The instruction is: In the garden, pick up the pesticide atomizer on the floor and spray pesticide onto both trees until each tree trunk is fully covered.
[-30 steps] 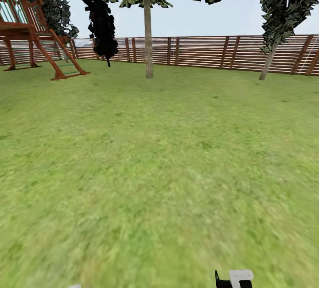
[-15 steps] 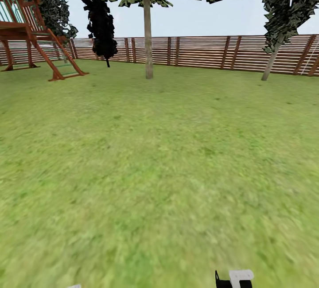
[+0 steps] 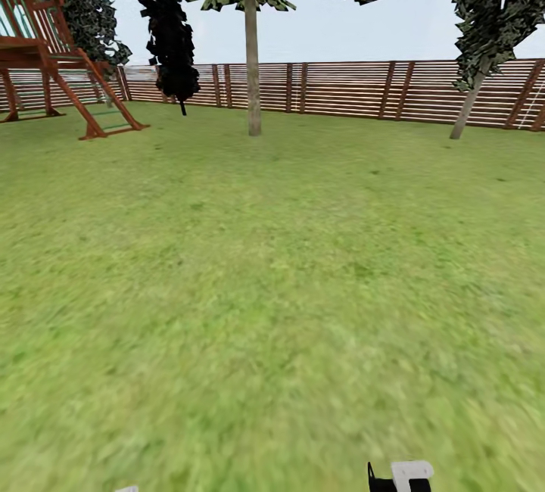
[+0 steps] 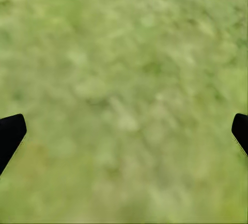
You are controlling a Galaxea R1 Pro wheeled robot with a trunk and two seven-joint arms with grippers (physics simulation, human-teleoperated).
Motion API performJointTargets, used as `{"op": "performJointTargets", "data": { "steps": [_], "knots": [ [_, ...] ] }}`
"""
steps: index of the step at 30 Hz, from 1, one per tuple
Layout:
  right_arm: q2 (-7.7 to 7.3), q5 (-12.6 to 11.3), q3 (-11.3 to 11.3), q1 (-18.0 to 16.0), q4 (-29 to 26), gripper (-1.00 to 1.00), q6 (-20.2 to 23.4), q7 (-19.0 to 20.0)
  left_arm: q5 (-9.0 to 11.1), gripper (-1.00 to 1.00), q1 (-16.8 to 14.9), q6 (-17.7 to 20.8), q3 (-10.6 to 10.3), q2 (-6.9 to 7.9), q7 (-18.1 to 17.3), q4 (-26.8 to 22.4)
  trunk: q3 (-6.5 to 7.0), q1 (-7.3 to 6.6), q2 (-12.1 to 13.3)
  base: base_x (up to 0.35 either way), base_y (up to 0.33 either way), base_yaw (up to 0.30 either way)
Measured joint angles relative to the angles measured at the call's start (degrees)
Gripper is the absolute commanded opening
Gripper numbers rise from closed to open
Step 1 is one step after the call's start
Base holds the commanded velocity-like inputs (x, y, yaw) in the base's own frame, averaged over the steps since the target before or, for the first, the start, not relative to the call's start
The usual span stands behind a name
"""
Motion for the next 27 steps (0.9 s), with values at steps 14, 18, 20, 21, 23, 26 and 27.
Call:
{"op": "performJointTargets", "data": {
  "steps": [14, 18, 20, 21, 23, 26, 27],
  "knots": [
    [0.0, 0.0, 0.0, 0.0, 0.0, 1.0, 0.0, 0.0, 0.0, -1.0, 0.0, 0.0, 0.0, -0.05, 0.0, 0.0, 0.0, 0.0, 0.0, 0.339, 0.0, 0.0],
    [0.0, 0.0, 0.0, 0.0, 0.0, 1.0, 0.0, 0.0, 0.0, -1.0, 0.0, 0.0, 0.0, -0.05, 0.0, 0.0, 0.0, 0.0, 0.0, 0.339, 0.0, 0.0],
    [0.0, 0.0, 0.0, 0.0, 0.0, 1.0, 0.0, 0.0, 0.0, -1.0, 0.0, 0.0, 0.0, -0.05, 0.0, 0.0, 0.0, 0.0, 0.0, 0.339, 0.0, 0.0],
    [0.0, 0.0, 0.0, 0.0, 0.0, 1.0, 0.0, 0.0, 0.0, -1.0, 0.0, 0.0, 0.0, -0.05, 0.0, 0.0, 0.0, 0.0, 0.0, 0.339, 0.0, 0.0],
    [0.0, 0.0, 0.0, 0.0, 0.0, 1.0, 0.0, 0.0, 0.0, -1.0, 0.0, 0.0, 0.0, -0.05, 0.0, 0.0, 0.0, 0.0, 0.0, 0.339, 0.0, 0.0],
    [0.0, 0.0, 0.0, 0.0, 0.0, 1.0, 0.0, 0.0, 0.0, -1.0, 0.0, 0.0, 0.0, -0.05, 0.0, 0.0, 0.0, 0.0, 0.0, 0.339, 0.0, 0.0],
    [0.0, 0.0, 0.0, 0.0, 0.0, 1.0, 0.0, 0.0, 0.0, -1.0, 0.0, 0.0, 0.0, -0.05, 0.0, 0.0, 0.0, 0.0, 0.0, 0.339, 0.0, 0.0]
  ]
}}
